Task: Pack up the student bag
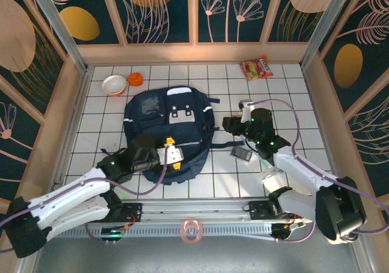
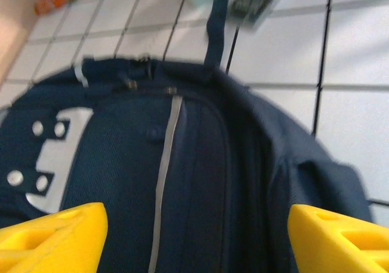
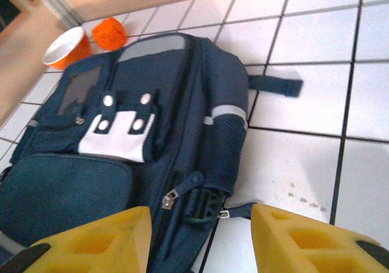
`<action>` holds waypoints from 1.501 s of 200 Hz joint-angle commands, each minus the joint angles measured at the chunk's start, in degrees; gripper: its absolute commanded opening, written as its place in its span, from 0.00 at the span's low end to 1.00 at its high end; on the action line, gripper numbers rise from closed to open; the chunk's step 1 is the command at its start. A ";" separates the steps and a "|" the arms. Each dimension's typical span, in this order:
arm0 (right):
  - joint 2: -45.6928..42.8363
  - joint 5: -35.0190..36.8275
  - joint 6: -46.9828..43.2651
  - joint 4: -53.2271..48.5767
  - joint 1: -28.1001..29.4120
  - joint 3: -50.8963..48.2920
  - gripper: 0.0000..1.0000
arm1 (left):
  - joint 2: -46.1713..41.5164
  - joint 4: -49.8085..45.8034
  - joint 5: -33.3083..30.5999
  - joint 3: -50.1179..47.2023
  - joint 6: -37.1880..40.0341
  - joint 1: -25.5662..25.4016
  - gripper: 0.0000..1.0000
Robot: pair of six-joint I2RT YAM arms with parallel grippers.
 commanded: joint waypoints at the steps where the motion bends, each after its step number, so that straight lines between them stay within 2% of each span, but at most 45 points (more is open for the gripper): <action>1: -1.69 -3.99 -7.89 -1.86 0.74 0.09 0.47 | 4.85 3.85 -6.86 -0.23 3.04 -0.15 0.79; 29: -1.94 -5.71 -10.69 -2.58 2.17 0.36 0.46 | 11.64 7.61 -7.06 2.00 1.55 -0.07 0.83; 62: -1.22 -6.62 -11.41 -2.65 3.76 0.05 0.47 | 14.62 10.83 -2.79 3.00 -2.23 0.22 0.89; 98: -0.72 -7.71 -11.56 -1.79 4.39 -0.43 0.46 | 14.34 13.22 6.54 4.97 -7.06 4.49 0.91; 170: -0.96 -8.34 -12.06 -0.89 4.73 -1.29 0.47 | 25.06 7.53 9.06 8.17 -0.55 4.94 0.94; 206: -1.14 -8.16 -12.33 -0.44 4.74 -1.58 0.47 | 29.04 8.87 4.98 8.07 1.19 4.94 0.92; 219: -1.06 -8.16 -12.45 -0.35 4.74 -1.60 0.47 | 30.38 10.30 2.28 8.08 0.62 4.94 0.87; 227: -1.11 -8.07 -12.72 -0.28 4.69 -1.75 0.47 | 30.96 11.18 0.46 7.99 0.20 4.94 0.77; 237: -1.15 -7.90 -13.05 -0.24 4.67 -1.84 0.47 | 31.10 12.25 -1.30 7.84 -0.50 4.98 0.58; 244: -1.17 -7.68 -13.45 -0.22 4.65 -1.84 0.47 | 30.51 12.51 -1.47 7.64 -0.65 4.94 0.48; 251: -1.30 -7.47 -13.91 -0.16 4.65 -1.84 0.47 | 29.37 12.53 -0.55 7.49 -0.74 4.94 0.39; 264: -1.40 -7.41 -15.42 0.05 4.57 -1.84 0.47 | 25.69 13.05 1.78 6.70 -1.49 5.02 0.13; 273: -1.39 -8.05 -17.06 0.45 4.56 -1.82 0.48 | 22.42 14.59 2.90 5.55 -3.12 5.44 0.01; 300: -0.43 -9.83 -24.13 1.97 4.31 -1.54 0.50 | 12.03 17.58 9.46 2.66 -6.52 7.46 0.00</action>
